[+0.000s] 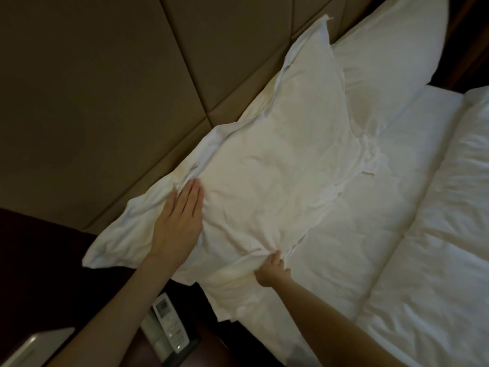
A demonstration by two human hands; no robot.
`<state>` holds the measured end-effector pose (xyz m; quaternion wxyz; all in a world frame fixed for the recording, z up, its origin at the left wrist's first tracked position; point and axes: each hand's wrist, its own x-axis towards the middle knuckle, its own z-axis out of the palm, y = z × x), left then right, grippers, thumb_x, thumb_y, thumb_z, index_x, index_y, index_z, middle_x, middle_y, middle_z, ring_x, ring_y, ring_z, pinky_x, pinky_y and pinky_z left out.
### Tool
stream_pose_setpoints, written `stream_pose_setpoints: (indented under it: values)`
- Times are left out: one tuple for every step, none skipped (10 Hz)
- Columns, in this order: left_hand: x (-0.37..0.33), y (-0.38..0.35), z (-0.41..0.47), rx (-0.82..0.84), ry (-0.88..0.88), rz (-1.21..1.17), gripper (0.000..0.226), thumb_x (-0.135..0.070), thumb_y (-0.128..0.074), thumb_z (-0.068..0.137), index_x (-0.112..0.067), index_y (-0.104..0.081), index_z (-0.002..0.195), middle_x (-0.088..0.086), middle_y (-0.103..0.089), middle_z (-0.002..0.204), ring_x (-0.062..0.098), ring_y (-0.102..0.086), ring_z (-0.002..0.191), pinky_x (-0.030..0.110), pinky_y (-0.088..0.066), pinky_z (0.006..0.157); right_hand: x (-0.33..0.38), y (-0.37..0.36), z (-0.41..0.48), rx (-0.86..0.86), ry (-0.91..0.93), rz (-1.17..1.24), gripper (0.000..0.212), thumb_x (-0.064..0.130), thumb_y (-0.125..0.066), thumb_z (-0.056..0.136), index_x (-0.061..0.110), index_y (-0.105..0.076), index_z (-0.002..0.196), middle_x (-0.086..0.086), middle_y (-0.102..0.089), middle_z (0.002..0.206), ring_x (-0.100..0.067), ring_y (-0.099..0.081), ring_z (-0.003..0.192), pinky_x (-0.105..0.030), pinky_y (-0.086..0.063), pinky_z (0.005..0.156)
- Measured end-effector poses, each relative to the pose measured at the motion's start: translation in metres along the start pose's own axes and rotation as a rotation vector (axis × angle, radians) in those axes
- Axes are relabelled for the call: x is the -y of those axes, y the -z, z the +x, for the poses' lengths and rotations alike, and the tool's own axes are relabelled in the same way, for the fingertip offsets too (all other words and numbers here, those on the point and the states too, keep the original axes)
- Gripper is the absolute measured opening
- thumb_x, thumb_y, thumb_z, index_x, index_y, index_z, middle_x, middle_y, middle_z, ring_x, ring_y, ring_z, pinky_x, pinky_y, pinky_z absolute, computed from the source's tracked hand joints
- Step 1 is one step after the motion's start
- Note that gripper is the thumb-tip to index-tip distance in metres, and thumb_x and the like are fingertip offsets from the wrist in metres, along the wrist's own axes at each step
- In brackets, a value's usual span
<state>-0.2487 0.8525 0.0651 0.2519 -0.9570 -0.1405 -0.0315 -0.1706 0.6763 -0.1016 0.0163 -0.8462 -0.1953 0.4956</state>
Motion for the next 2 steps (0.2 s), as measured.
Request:
stream_pose_setpoints:
  values:
    - [-0.002, 0.012, 0.008, -0.026, -0.040, -0.059, 0.046, -0.014, -0.046, 0.089, 0.005, -0.052, 0.131, 0.022, -0.052, 0.139, 0.033, -0.049, 0.130, 0.049, -0.037, 0.109, -0.024, 0.008, 0.002, 0.142, -0.018, 0.032, 0.066, 0.040, -0.032, 0.097, 0.004, -0.016, 0.151, -0.015, -0.018, 0.159, -0.031, -0.025, 0.144, -0.044, -0.021, 0.118]
    - [-0.015, 0.028, 0.028, -0.028, -0.050, -0.220, 0.042, -0.022, -0.043, 0.092, 0.000, -0.061, 0.124, 0.018, -0.060, 0.132, 0.031, -0.058, 0.121, 0.046, -0.042, 0.103, -0.043, 0.026, 0.002, 0.091, 0.070, 0.070, 0.050, 0.031, -0.030, 0.100, 0.006, -0.038, 0.143, -0.013, -0.038, 0.152, -0.028, -0.039, 0.137, -0.038, -0.032, 0.113]
